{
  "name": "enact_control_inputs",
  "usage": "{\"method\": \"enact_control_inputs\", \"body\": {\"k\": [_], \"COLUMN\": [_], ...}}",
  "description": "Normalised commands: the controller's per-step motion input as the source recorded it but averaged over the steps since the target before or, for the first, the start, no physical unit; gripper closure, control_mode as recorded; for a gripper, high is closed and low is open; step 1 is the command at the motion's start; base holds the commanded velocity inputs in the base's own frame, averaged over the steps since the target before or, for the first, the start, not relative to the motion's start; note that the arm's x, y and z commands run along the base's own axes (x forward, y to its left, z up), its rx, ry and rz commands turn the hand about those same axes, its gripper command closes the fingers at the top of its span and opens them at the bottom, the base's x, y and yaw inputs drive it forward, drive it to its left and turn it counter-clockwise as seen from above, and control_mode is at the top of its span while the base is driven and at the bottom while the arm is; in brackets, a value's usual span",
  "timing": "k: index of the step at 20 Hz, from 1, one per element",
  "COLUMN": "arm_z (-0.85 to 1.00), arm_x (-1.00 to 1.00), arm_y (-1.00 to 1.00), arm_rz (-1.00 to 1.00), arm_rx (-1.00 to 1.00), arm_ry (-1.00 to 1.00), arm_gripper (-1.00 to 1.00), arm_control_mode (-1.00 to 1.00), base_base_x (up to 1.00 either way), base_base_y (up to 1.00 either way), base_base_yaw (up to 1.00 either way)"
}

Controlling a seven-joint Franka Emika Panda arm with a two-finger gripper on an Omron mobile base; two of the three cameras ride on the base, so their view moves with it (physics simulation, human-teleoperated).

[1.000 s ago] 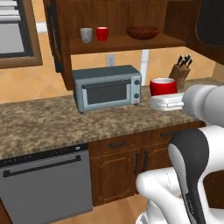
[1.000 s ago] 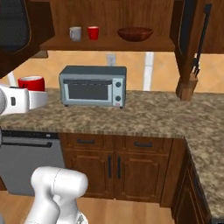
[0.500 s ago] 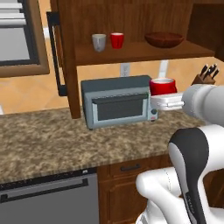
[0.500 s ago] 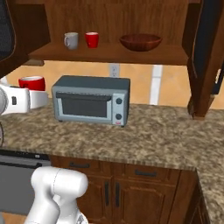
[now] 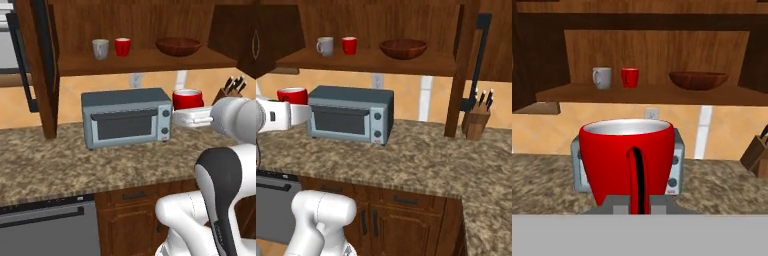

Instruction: Gather all objects into one cabinet and sort the glasses and bowls to opposite sides.

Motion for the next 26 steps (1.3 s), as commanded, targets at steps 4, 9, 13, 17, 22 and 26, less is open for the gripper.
{"method": "enact_control_inputs", "body": {"k": [4, 9, 13, 17, 22, 26], "arm_z": [0.00, 0.00, 0.00, 0.00, 0.00, 0.00], "arm_x": [0.00, 0.00, 0.00, 0.00, 0.00, 0.00], "arm_y": [0.00, 0.00, 0.00, 0.00, 0.00, 0.00], "arm_rz": [0.00, 0.00, 0.00, 0.00, 0.00, 0.00], "arm_rx": [0.00, 0.00, 0.00, 0.00, 0.00, 0.00], "arm_ry": [0.00, 0.00, 0.00, 0.00, 0.00, 0.00], "arm_gripper": [1.00, 1.00, 1.00, 1.00, 1.00, 1.00], "arm_control_mode": [1.00, 1.00, 1.00, 1.00, 1.00, 1.00], "base_base_x": [0.76, 0.62, 0.18, 0.00, 0.24, 0.61], "base_base_y": [0.00, 0.01, 0.00, 0.01, 0.00, 0.00], "base_base_yaw": [0.17, 0.18, 0.14, 0.02, 0.00, 0.00]}}
